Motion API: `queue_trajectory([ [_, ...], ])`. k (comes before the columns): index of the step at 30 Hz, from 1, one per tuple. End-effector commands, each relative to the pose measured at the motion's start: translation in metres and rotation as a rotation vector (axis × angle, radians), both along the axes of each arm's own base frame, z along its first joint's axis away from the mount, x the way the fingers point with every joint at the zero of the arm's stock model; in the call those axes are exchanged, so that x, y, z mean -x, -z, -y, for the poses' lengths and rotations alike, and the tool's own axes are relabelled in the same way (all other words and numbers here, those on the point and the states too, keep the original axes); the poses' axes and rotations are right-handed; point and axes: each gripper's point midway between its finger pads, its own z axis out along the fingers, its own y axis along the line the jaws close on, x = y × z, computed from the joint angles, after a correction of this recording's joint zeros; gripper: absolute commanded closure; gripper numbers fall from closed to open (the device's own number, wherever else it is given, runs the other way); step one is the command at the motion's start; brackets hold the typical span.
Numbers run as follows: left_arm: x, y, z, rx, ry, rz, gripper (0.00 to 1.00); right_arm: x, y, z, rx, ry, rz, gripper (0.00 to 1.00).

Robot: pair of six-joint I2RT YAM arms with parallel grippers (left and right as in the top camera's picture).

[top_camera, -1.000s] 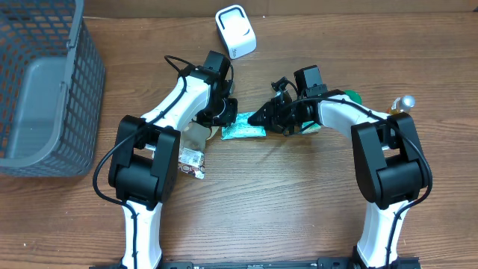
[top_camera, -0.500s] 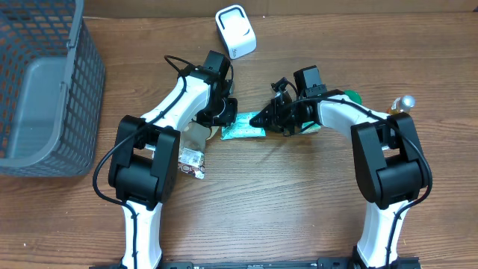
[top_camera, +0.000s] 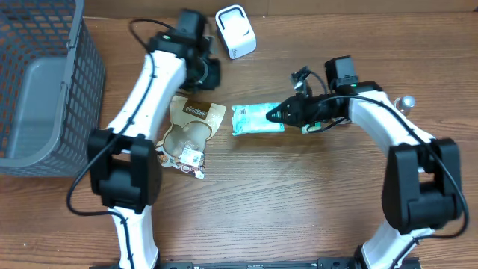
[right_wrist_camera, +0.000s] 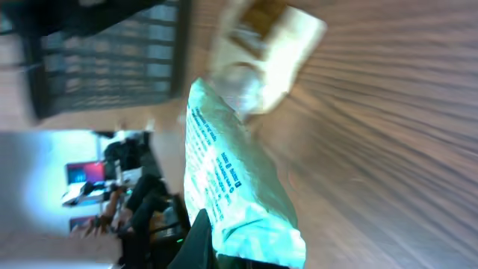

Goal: Scan the item barcode
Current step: 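Open the left gripper and lift the wipes pack with the right gripper, then hold the wipes pack with the right gripper against the white scanner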

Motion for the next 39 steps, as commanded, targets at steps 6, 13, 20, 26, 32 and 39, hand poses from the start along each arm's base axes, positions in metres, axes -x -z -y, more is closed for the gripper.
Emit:
queue_trajectory([
  [6, -0.003, 0.002, -0.088, -0.101, -0.179, -0.034, 0.66, 0.016, -0.047, 0.000, -0.214, -0.109, 0.144, 0.96],
  [13, -0.003, 0.006, -0.121, -0.107, -0.248, -0.048, 0.53, 0.020, -0.043, 0.001, -0.194, -0.116, 0.143, 0.96],
  [20, -0.003, 0.006, -0.121, -0.113, -0.248, -0.049, 0.00, 0.018, -0.045, 0.001, -0.190, -0.113, 0.142, 0.96],
  [26, -0.003, 0.006, -0.121, -0.113, -0.248, -0.049, 0.00, -0.018, -0.051, 0.021, 0.166, 0.002, 0.126, 0.96],
  [32, -0.003, 0.006, -0.121, -0.113, -0.248, -0.049, 0.00, -0.065, -0.111, 0.036, 0.466, 0.096, 0.380, 0.96],
  [39, -0.003, 0.006, -0.121, -0.113, -0.248, -0.049, 0.00, -0.115, -0.171, 0.036, 0.830, 0.162, 0.835, 0.96],
])
